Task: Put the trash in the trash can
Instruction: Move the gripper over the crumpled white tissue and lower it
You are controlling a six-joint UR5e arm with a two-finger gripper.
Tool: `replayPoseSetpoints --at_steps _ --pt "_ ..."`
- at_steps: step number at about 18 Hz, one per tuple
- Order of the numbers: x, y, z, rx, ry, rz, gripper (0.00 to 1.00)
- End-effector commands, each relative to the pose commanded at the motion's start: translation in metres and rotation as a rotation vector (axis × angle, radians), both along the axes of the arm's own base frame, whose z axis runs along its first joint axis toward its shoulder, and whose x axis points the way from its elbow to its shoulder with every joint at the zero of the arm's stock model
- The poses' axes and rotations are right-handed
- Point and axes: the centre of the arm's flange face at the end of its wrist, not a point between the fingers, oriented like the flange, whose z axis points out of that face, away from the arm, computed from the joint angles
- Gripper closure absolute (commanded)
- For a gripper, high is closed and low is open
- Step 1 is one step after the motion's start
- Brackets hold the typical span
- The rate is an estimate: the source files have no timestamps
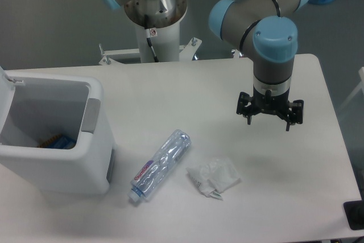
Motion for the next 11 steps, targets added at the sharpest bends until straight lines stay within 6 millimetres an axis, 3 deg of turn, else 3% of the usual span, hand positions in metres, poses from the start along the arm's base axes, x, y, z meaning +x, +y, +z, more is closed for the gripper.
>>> replayPoseSetpoints --at_steps 3,8,11 --pt "0.002 0.0 -0.005 -0.003 -0.009 -0.003 0.0" --pt "0.022 0.007 -0.053 0.007 -0.042 0.068 0.0" --pt "0.04 0.028 -0.068 0.013 -0.058 0.081 0.0"
